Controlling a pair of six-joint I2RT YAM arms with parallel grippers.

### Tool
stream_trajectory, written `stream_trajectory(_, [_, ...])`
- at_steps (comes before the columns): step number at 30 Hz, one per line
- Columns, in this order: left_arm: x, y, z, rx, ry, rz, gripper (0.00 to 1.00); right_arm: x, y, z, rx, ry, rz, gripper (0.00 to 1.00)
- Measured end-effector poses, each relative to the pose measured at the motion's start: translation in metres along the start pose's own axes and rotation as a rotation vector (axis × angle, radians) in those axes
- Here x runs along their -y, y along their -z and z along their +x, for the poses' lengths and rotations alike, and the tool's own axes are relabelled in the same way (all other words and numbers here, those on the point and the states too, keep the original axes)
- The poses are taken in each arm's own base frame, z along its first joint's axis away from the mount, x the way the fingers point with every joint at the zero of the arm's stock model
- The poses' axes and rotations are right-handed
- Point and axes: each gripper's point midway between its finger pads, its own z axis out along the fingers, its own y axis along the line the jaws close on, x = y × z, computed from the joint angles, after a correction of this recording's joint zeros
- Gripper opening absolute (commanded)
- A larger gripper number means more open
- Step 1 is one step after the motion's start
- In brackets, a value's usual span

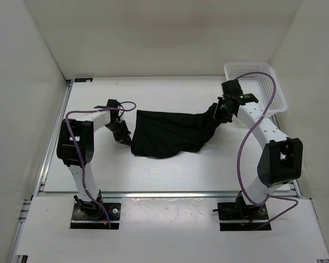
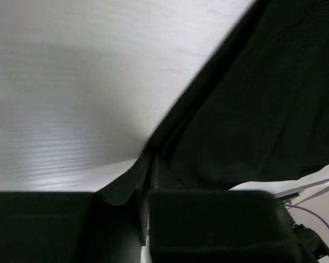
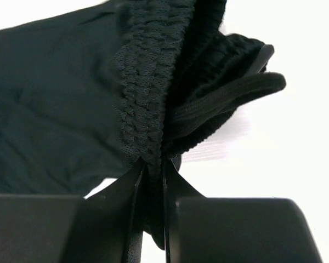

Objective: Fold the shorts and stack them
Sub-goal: Fold the shorts

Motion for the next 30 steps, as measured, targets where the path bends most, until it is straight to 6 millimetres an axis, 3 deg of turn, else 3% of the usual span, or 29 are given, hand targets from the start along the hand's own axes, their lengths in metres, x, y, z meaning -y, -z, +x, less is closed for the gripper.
stream_trajectory(5, [0.014,-0.008,0.003,-0.012,-0.023,0.010,0.10,-0.061,0.022,-0.002,0.050,0.170,-0.030,0.01])
stream_trajectory(10, [0.014,-0.008,0.002,-0.010,-0.012,0.011,0.17,-0.127,0.028,0.012,0.057,0.329,-0.074,0.01])
stream_trajectory(12, [0.013,-0.007,0.001,-0.008,-0.006,0.011,0.20,-0.150,0.027,0.024,0.050,0.387,-0.083,0.01])
stream_trajectory(14, [0.012,-0.005,-0.002,-0.002,0.001,0.015,0.31,-0.169,0.023,0.035,0.044,0.439,-0.079,0.01])
stream_trajectory(16, [0.009,0.000,-0.004,0.002,0.016,0.021,0.39,-0.181,0.018,0.048,0.031,0.486,-0.073,0.01])
stream_trajectory(19, [0.002,0.012,-0.008,0.017,0.034,0.023,0.40,-0.194,0.012,0.065,0.011,0.541,-0.066,0.01])
stream_trajectory(25, [-0.007,0.031,-0.028,0.066,0.059,0.036,0.26,-0.205,0.010,0.073,0.002,0.581,-0.062,0.01])
stream_trajectory(30, [-0.016,0.018,-0.035,0.041,0.070,0.011,0.18,-0.221,0.013,0.074,0.025,0.602,-0.077,0.01])
